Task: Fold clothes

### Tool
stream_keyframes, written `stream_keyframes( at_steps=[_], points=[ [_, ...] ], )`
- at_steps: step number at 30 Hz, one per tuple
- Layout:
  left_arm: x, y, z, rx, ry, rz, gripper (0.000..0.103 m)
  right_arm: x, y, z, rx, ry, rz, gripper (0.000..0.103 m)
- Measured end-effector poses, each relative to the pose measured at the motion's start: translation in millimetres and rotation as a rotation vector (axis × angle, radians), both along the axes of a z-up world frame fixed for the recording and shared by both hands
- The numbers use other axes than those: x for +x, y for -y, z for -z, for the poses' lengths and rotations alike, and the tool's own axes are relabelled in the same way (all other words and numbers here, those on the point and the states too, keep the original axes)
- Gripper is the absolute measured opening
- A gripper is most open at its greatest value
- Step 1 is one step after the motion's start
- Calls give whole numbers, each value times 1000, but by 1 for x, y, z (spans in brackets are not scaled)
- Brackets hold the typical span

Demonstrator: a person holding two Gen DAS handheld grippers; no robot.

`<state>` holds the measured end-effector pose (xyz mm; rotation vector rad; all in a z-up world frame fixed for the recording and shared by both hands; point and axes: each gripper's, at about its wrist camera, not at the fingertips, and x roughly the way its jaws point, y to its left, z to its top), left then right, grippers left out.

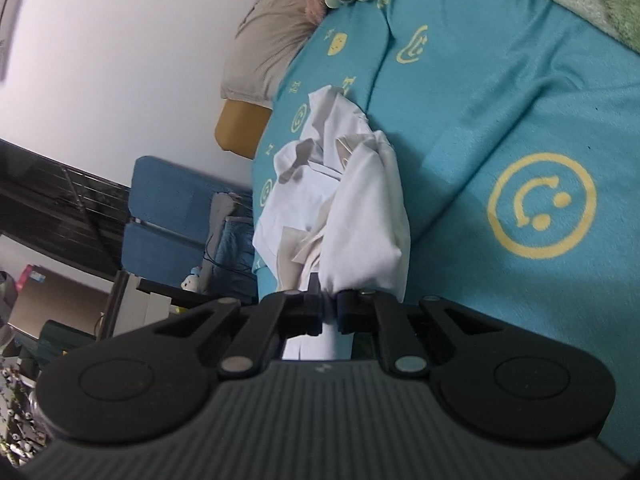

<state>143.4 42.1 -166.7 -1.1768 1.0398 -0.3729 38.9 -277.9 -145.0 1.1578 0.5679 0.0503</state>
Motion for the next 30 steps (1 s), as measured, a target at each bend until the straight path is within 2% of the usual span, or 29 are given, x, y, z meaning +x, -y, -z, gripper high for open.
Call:
stream_keyframes(
  at_steps=[4, 6, 8, 10, 11, 13, 18, 22, 27, 30],
  points=[
    [-2, -4, -5, -5, 33, -59, 61, 1, 1, -1, -14, 0, 4, 9],
    [-3, -4, -9, -7, 69, -75, 56, -1, 2, 0, -24, -6, 12, 9],
    [-2, -4, -16, 9, 101, -77, 45, -1, 4, -1, -36, -9, 20, 9],
    [0, -2, -21, 42, 122, -71, 27, -1, 5, -2, -57, -6, 27, 9],
    [1, -3, -22, 48, 128, -72, 26, -1, 4, -3, -65, -3, 25, 9],
    [0, -3, -25, 56, 144, -73, 18, -1, 4, -5, -81, 5, 15, 9],
    [-6, -3, -46, 121, 226, -43, 11, -8, -2, -12, -144, 24, -8, 9],
    [-35, -13, -70, 127, 270, -37, 8, -20, -8, -29, -179, 28, -11, 9],
    [-68, -22, -112, 138, 283, -33, 7, -51, -19, -67, -199, 52, -8, 9],
    [-106, -31, -139, 154, 302, -20, 7, -77, -23, -90, -207, 76, -5, 9]
  ],
)
